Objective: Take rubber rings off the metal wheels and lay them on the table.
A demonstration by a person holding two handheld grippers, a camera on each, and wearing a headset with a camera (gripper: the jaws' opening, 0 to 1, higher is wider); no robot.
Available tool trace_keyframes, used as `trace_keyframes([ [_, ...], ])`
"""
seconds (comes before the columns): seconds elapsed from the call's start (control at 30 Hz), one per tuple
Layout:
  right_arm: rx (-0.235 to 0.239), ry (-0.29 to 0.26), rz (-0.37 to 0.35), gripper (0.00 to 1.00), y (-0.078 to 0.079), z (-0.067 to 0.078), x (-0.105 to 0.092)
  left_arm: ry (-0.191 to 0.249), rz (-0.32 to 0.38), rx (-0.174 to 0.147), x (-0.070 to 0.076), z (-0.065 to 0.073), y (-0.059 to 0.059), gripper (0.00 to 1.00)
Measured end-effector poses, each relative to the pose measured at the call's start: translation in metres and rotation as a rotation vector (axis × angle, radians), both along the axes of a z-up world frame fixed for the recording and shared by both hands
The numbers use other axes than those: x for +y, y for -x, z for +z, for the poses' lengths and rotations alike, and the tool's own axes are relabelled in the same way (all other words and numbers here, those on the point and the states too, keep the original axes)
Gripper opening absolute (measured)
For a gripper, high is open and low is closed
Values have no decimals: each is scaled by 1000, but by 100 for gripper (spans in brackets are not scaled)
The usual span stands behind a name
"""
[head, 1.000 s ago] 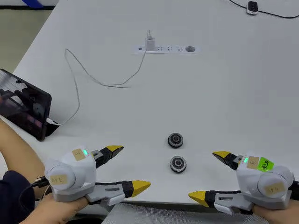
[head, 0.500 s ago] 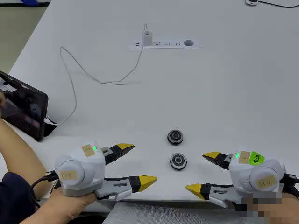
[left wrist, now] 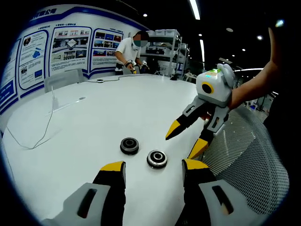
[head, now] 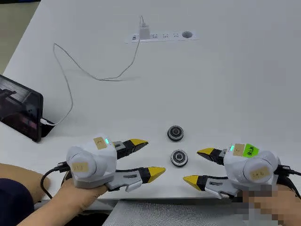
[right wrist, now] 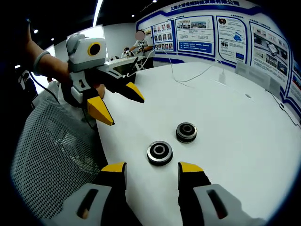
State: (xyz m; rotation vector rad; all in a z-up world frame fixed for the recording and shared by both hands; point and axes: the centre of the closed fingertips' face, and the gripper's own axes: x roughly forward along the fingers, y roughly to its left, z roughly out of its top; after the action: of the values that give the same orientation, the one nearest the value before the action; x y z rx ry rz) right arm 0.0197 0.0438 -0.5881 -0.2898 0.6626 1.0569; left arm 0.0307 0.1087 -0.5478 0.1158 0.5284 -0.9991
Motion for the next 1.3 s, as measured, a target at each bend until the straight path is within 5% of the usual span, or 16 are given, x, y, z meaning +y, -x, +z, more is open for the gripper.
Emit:
trace_keyframes([
  [0.87,34,-56,-46,30,-4,-6,5,-122,-166,-10,-38,-25,-14,26],
  [1.3,32,-63,-65,28,-11,-7,3,-201,-230,-24,-43,-39,-16,15],
])
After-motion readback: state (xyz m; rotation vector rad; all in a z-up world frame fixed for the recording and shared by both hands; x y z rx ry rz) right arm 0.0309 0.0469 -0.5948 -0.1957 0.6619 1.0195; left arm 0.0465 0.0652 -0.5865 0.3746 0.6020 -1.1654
